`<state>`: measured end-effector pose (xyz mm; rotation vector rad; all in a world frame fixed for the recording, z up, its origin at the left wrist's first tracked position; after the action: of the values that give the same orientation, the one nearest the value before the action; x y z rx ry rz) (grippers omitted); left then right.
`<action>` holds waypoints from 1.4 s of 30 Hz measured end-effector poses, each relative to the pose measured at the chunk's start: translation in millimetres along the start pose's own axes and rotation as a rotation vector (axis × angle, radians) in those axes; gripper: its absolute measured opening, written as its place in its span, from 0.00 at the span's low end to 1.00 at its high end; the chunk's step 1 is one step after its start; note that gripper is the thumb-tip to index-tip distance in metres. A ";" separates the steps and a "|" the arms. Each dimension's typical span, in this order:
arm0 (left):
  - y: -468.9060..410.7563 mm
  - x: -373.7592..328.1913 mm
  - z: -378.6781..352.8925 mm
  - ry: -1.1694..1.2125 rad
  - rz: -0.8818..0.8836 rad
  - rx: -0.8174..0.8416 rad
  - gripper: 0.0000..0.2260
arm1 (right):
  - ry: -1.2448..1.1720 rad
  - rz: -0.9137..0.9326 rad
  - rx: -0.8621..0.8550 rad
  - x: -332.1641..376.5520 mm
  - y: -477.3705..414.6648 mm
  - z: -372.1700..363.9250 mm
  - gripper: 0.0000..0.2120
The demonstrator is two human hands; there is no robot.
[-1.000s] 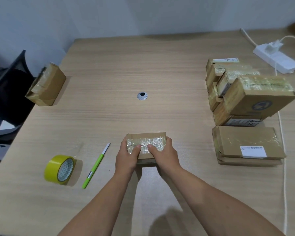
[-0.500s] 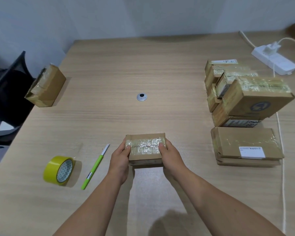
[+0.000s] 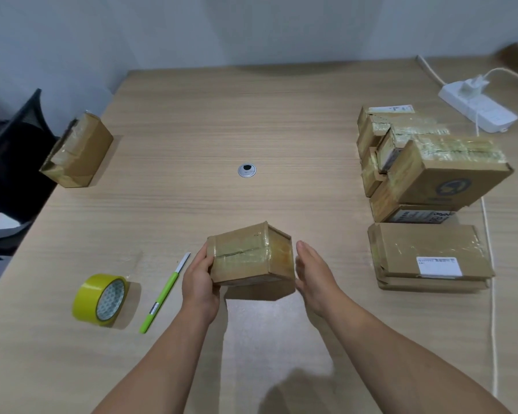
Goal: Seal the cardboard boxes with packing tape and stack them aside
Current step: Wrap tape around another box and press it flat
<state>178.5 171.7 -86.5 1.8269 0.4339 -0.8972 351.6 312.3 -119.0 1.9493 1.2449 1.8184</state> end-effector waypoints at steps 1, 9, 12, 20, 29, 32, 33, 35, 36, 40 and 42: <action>-0.2 1.5 -2.9 -0.015 0.008 0.013 0.17 | -0.043 -0.046 0.065 0.1 1.7 -7.2 0.25; 10.3 -16.6 -12.1 -0.431 -0.231 -0.206 0.15 | 0.162 0.173 0.059 41.1 12.7 -35.7 0.12; 17.2 -23.3 -32.8 -0.376 -0.246 -0.055 0.12 | 0.400 0.308 0.004 53.5 15.0 -42.3 0.12; 25.6 -17.5 -54.3 -0.704 -0.278 -0.084 0.14 | 0.632 0.245 -0.061 38.7 16.9 -52.2 0.33; 8.1 -15.8 -51.2 -0.606 -0.162 -0.082 0.21 | 0.497 0.278 0.011 48.6 10.9 -45.7 0.12; 7.9 -18.1 -49.2 -0.552 -0.153 -0.079 0.18 | 0.477 0.268 0.030 47.1 10.8 -45.8 0.13; 8.5 -18.9 -49.6 -0.535 -0.141 -0.075 0.18 | 0.465 0.256 0.040 46.5 10.9 -45.2 0.13; 10.3 -19.5 -50.6 -0.506 -0.105 -0.071 0.19 | 0.450 0.242 0.057 45.6 11.1 -41.8 0.14; 9.7 -19.9 -50.5 -0.506 -0.101 -0.070 0.19 | 0.448 0.230 0.066 44.0 10.8 -40.8 0.16; 9.8 -18.4 -46.8 -0.604 -0.125 0.014 0.26 | 0.414 0.178 0.064 29.9 6.1 -37.6 0.42; 17.9 -18.8 -47.8 -0.711 -0.153 0.076 0.27 | 0.414 0.185 0.083 26.8 8.5 -40.2 0.43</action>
<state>196.0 209.0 -51.1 1.4231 0.0853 -1.5993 316.4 309.6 -85.0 1.8405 1.3023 2.3921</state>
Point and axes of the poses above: each hand's wrist, its own y-axis away from the middle knuckle, its own z-axis out of the back of the hand, x = y × z, the point moved 6 cm from there along -y, towards the middle knuckle, and after that the axes turned 5 degrees about z, right-handed, at the moved point
